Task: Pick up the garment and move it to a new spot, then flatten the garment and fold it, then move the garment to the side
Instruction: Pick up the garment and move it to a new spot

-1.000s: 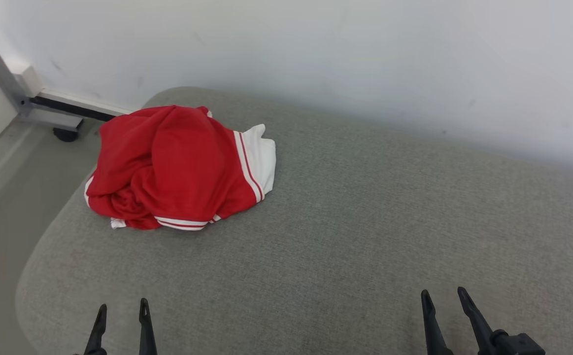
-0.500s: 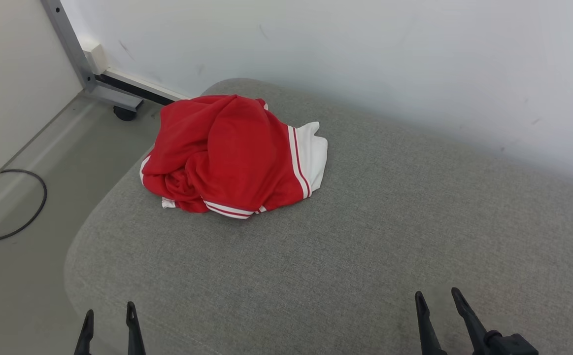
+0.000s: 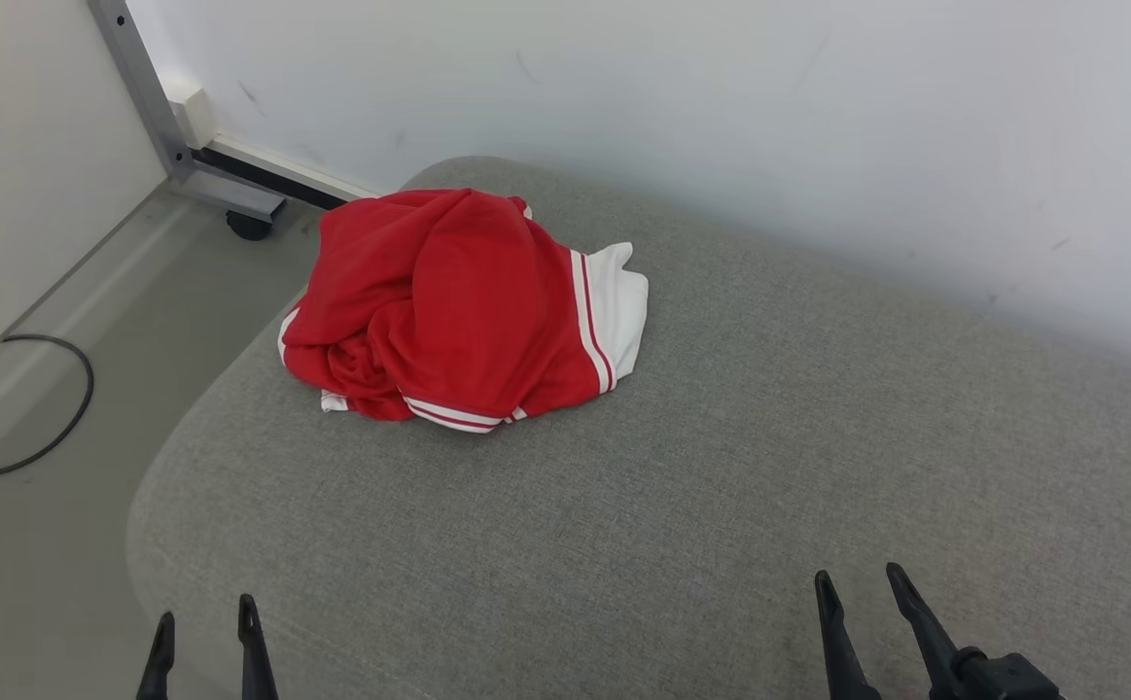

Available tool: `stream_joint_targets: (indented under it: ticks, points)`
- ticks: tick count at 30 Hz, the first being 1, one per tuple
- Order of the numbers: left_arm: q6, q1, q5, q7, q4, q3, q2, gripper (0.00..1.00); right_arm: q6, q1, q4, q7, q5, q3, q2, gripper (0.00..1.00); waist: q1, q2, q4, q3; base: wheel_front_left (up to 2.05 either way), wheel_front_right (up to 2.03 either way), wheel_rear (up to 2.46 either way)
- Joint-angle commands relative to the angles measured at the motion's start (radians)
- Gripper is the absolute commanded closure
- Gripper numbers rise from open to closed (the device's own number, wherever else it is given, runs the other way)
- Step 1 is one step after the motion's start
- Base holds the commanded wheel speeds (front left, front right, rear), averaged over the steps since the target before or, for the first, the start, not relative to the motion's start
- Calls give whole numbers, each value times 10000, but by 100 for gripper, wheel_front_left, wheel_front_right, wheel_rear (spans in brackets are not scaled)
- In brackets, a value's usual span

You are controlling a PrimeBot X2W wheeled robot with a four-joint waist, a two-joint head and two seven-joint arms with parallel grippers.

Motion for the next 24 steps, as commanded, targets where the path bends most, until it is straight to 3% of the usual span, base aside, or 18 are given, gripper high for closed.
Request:
stream_joint_targets:
  ticks: [1,12,24]
  points:
    - [-85,-224,-83,-33,53,97,31,0,33,-7,-46,-11,33,20,-9,0,0,0,-144,25,0,0,0]
    - [-989,-2276,-131,-33,565,1158,147,0,35,-664,-184,-13,-218,255,-10,0,0,0,-2010,718,0,0,0]
    - [-1483,-5727,-716,39,2432,1671,1602,0,34,-1578,-357,-11,-194,114,-6,0,0,0,-4064,2063,0,0,0]
